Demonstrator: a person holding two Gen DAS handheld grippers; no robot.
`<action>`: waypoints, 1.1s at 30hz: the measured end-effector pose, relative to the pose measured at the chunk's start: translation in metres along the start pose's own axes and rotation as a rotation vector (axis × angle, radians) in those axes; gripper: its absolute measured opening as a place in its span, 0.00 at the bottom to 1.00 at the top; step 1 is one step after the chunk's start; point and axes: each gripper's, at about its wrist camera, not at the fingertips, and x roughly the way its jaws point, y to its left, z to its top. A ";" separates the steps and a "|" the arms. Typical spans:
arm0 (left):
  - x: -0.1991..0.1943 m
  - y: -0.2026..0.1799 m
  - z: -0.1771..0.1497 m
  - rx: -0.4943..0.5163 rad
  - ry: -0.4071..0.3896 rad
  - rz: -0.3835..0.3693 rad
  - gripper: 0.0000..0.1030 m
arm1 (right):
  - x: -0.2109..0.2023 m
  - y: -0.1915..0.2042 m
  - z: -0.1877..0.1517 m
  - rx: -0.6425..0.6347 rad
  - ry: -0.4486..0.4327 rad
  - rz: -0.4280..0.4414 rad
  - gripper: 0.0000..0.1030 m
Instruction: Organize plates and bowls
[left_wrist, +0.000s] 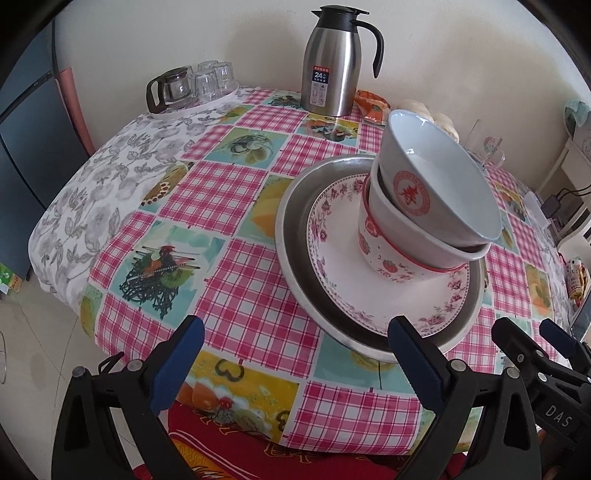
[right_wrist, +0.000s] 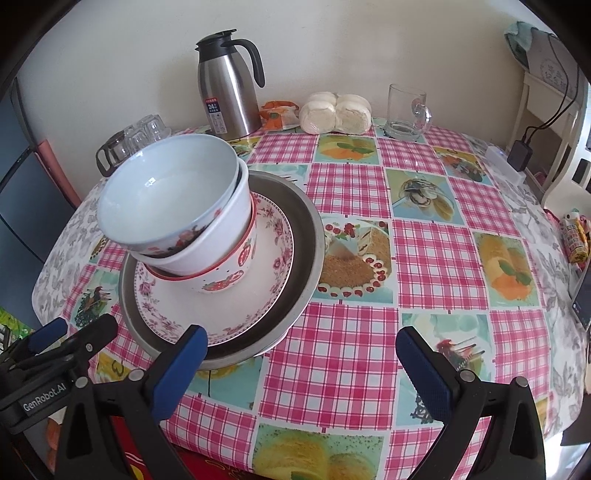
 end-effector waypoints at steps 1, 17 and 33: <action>0.001 0.000 -0.001 -0.001 0.004 0.011 0.97 | 0.000 0.000 -0.001 -0.001 0.001 -0.001 1.00; 0.003 0.002 -0.008 -0.006 0.040 0.052 0.97 | -0.003 -0.003 -0.006 -0.001 0.004 -0.004 1.00; 0.007 0.002 -0.008 0.002 0.065 0.056 0.97 | -0.001 -0.004 -0.004 0.002 0.010 -0.007 1.00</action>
